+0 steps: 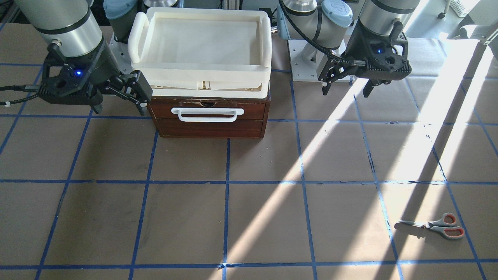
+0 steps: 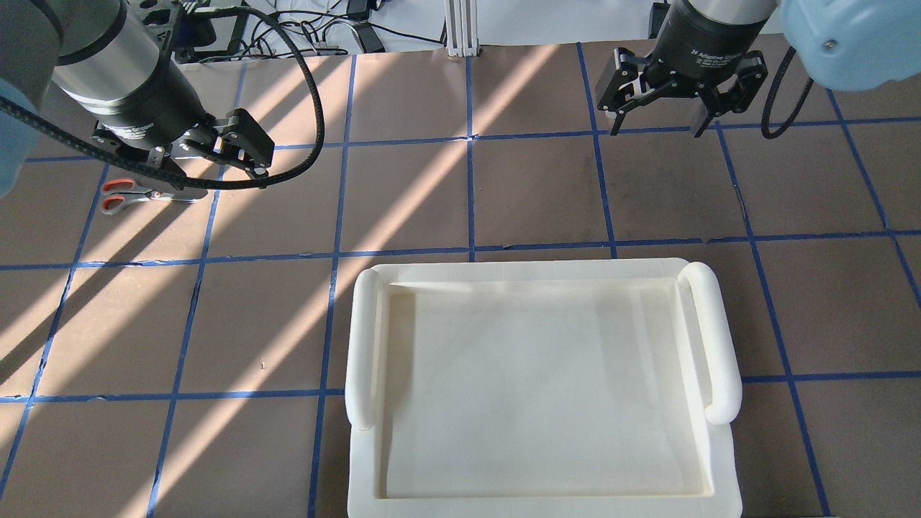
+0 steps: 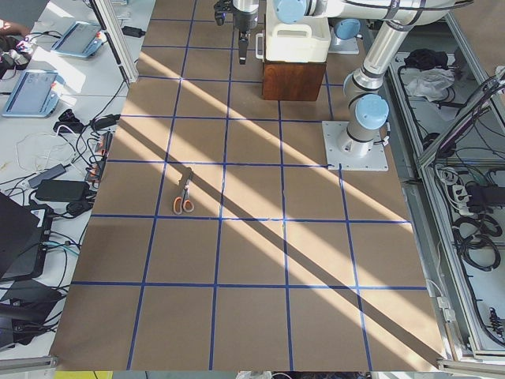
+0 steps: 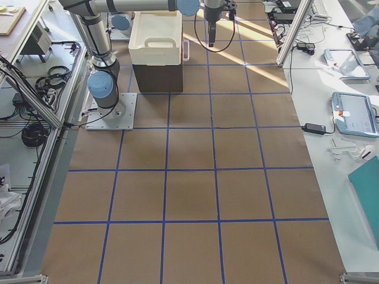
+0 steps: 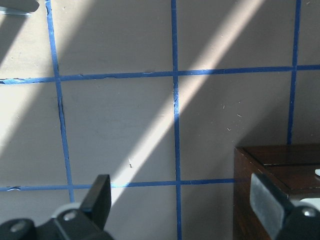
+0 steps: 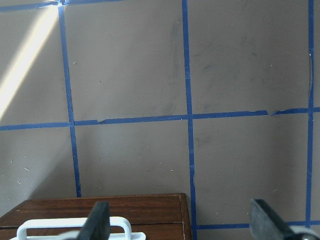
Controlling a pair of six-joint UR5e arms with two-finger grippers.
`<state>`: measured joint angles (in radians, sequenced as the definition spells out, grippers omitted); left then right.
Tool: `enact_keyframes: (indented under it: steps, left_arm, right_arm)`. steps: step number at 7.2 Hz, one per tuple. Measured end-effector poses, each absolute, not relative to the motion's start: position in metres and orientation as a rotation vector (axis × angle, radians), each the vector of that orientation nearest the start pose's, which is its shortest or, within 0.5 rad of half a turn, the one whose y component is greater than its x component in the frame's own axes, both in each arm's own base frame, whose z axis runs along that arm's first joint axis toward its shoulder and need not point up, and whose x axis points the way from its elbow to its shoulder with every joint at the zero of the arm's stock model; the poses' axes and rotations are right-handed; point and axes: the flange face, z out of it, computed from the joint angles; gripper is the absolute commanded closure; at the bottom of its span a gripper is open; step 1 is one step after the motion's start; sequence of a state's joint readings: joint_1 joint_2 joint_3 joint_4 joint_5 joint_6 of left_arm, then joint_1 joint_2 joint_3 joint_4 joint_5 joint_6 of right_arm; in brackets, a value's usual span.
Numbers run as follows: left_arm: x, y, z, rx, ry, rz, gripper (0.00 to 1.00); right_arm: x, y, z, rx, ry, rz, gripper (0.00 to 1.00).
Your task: Place scissors in drawer with both arms
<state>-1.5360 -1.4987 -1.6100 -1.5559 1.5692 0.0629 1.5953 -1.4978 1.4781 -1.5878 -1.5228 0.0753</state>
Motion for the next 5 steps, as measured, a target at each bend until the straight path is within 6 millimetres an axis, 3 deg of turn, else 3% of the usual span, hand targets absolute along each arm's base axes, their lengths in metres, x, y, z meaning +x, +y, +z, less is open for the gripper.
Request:
enact_keyframes:
  steps: [5]
  left_arm:
    - [-0.116, -0.470, 0.500, 0.043, 3.145, -0.069, 0.00]
  right_arm:
    - [0.157, -0.527, 0.485, 0.058, 3.092, -0.012, 0.00]
